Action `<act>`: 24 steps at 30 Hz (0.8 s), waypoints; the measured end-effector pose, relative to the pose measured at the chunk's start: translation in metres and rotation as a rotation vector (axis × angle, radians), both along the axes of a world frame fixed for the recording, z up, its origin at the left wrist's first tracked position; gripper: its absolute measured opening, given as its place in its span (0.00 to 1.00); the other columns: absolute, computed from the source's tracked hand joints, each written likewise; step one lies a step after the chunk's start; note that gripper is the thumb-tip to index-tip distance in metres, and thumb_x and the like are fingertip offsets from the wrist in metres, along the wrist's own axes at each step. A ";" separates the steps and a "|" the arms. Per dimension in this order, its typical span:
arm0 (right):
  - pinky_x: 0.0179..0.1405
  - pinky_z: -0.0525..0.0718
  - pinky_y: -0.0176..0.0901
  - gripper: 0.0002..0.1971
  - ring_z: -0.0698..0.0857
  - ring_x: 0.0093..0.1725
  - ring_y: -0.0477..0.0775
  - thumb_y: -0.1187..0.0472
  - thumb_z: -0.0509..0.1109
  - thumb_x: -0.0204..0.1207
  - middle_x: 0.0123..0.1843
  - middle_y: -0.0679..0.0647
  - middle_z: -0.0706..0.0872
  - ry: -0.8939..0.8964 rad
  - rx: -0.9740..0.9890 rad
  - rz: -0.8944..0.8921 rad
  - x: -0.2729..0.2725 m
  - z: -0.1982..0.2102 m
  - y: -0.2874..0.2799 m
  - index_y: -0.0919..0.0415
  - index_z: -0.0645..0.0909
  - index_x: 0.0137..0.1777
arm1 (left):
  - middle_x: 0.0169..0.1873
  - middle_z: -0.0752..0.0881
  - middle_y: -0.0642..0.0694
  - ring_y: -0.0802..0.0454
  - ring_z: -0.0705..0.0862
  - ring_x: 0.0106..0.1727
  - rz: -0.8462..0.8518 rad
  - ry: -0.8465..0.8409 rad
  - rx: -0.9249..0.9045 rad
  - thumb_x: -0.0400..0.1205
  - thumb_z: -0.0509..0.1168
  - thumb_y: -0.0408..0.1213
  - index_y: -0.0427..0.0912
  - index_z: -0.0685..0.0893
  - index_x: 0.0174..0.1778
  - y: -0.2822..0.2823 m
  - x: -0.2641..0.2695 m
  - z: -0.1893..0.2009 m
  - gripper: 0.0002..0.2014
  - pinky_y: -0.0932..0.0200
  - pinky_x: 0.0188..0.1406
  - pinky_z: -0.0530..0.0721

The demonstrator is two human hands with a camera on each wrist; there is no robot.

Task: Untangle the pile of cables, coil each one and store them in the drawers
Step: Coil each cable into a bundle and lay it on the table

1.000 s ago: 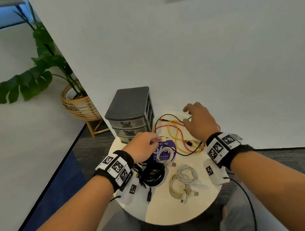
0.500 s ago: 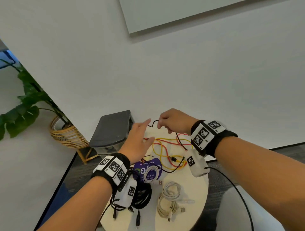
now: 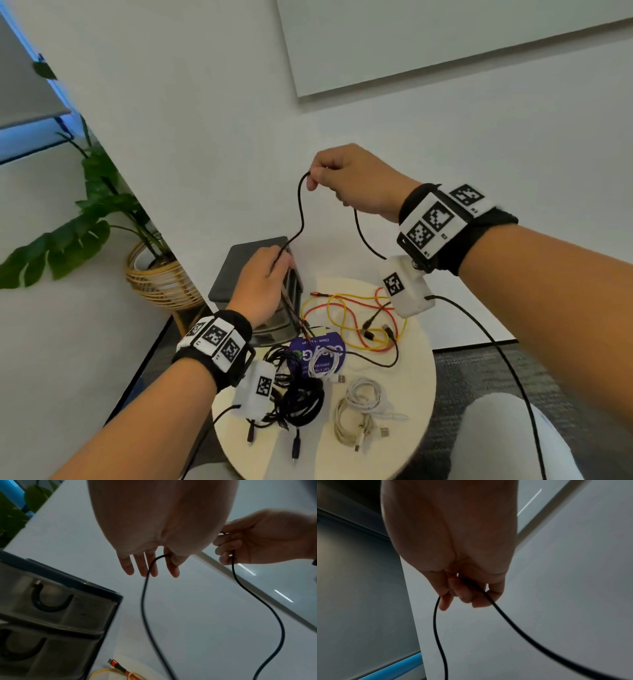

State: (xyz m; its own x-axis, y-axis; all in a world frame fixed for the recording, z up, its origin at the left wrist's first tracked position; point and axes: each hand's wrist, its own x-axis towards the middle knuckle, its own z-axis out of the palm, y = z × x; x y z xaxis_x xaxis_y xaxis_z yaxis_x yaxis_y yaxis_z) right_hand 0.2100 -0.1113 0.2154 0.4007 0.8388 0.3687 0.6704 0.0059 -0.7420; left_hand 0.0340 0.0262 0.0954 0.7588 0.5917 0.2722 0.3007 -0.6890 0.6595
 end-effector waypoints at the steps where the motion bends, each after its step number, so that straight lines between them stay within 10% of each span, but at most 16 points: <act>1: 0.37 0.74 0.43 0.14 0.73 0.28 0.44 0.59 0.62 0.87 0.36 0.44 0.83 0.014 0.036 -0.022 0.000 0.003 0.000 0.55 0.87 0.44 | 0.50 0.86 0.45 0.53 0.83 0.54 0.022 -0.017 -0.045 0.93 0.55 0.41 0.47 0.84 0.48 0.001 -0.004 0.001 0.14 0.55 0.58 0.79; 6: 0.32 0.70 0.41 0.15 0.70 0.26 0.42 0.59 0.60 0.86 0.22 0.34 0.74 0.142 0.261 -0.177 0.004 0.019 0.002 0.53 0.86 0.42 | 0.43 0.93 0.40 0.41 0.91 0.51 0.019 -0.169 -0.405 0.94 0.53 0.40 0.40 0.82 0.45 -0.013 -0.021 0.014 0.17 0.49 0.59 0.88; 10: 0.32 0.67 0.37 0.14 0.70 0.30 0.41 0.58 0.58 0.86 0.29 0.36 0.76 0.284 0.397 -0.312 0.013 0.026 0.008 0.52 0.83 0.41 | 0.30 0.84 0.43 0.41 0.90 0.39 -0.061 -0.292 -0.583 0.94 0.52 0.40 0.40 0.78 0.46 -0.027 -0.027 0.030 0.15 0.41 0.57 0.87; 15: 0.48 0.76 0.46 0.16 0.76 0.39 0.46 0.60 0.58 0.85 0.38 0.43 0.79 0.254 0.290 -0.477 0.034 0.004 0.006 0.50 0.81 0.37 | 0.29 0.66 0.47 0.53 0.64 0.25 -0.184 -0.563 -0.744 0.94 0.51 0.40 0.39 0.80 0.48 -0.043 -0.035 0.062 0.16 0.57 0.25 0.80; 18: 0.36 0.70 0.44 0.14 0.71 0.32 0.46 0.58 0.59 0.85 0.34 0.44 0.76 0.283 0.136 -0.390 0.033 -0.017 0.001 0.52 0.83 0.40 | 0.29 0.63 0.49 0.52 0.54 0.27 -0.228 -0.623 -0.700 0.94 0.52 0.41 0.37 0.83 0.52 -0.049 -0.035 0.088 0.17 0.60 0.20 0.55; 24: 0.35 0.76 0.43 0.12 0.79 0.34 0.54 0.63 0.64 0.81 0.42 0.56 0.83 0.359 -0.029 -0.038 -0.003 -0.015 -0.012 0.55 0.82 0.61 | 0.30 0.58 0.47 0.55 0.55 0.26 -0.142 -0.610 -0.534 0.93 0.58 0.41 0.34 0.90 0.55 -0.052 -0.032 0.125 0.18 0.64 0.19 0.57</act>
